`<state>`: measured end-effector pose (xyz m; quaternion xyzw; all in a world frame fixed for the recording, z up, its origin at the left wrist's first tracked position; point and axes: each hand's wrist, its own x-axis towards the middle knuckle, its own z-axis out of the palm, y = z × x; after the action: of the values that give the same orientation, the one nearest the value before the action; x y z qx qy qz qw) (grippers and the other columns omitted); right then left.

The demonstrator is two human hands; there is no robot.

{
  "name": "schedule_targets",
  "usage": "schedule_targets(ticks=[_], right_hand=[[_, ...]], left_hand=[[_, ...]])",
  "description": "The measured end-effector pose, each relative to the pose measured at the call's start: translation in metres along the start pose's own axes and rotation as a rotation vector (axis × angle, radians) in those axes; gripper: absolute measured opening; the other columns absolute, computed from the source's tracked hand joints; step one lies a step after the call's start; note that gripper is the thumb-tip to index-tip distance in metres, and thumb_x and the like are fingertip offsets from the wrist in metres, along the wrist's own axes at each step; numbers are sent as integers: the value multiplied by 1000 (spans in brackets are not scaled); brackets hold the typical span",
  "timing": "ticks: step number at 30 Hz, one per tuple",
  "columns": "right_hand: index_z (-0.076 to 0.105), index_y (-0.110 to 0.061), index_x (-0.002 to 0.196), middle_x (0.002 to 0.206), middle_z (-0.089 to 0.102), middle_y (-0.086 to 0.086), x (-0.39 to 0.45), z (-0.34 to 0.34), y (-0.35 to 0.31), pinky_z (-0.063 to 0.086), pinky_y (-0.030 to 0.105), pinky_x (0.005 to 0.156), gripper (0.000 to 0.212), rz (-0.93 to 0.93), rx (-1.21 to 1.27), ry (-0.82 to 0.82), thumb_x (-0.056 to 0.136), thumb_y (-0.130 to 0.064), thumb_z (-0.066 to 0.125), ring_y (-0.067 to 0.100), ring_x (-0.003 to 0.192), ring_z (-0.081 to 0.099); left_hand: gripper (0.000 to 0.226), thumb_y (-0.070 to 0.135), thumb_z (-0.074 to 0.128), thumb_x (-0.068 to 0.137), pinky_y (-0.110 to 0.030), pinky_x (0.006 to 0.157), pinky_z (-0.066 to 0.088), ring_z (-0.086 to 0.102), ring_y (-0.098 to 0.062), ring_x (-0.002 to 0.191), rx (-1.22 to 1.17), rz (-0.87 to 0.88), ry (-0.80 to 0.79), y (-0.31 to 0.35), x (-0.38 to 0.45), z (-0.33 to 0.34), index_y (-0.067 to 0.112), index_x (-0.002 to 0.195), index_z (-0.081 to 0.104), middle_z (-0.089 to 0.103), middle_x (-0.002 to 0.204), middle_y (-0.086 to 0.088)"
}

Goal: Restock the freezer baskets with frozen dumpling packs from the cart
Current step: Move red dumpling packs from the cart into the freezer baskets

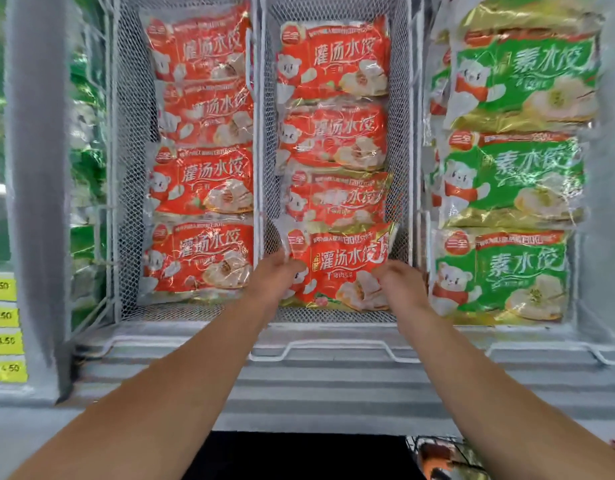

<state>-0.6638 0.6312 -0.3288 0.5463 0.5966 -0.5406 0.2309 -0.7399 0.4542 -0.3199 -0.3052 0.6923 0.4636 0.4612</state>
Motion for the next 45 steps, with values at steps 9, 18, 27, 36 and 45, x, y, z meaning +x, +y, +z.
schedule_targets(ticks=[9,18,27,36,45], right_hand=[[53,-24,119,113,68,0,22,9,11,43,27,71,34,18,-97,-179,89,-15,65,20,102,65],[61,-11,113,99,61,2,-25,9,6,40,25,74,20,-108,-231,-71,92,-13,61,11,80,53],[59,-16,128,118,63,1,-149,11,46,45,35,97,48,-410,-128,258,84,-33,68,21,109,58],[58,-16,131,123,60,-2,-236,-24,164,45,35,97,44,-337,110,563,88,-23,64,19,113,58],[54,-17,130,125,59,0,-272,-84,338,49,38,91,42,-119,368,649,89,-24,61,20,100,61]], left_hand=[[33,26,66,90,-32,91,45,63,-16,100,283,15,-54,-7,29,0,19,121,60,69,115,3],[58,28,61,94,-32,95,43,51,-19,116,424,187,-86,-5,-13,-26,15,148,43,50,143,-1],[49,26,63,94,-22,85,42,58,-15,108,604,592,-138,-38,-97,-80,12,140,56,62,129,-1],[34,21,67,91,-24,84,48,62,-14,97,815,883,-245,-71,-162,-35,13,124,67,67,105,2],[48,41,64,69,-30,95,50,66,-15,101,1028,945,-472,-174,-228,89,24,114,70,72,107,2]])
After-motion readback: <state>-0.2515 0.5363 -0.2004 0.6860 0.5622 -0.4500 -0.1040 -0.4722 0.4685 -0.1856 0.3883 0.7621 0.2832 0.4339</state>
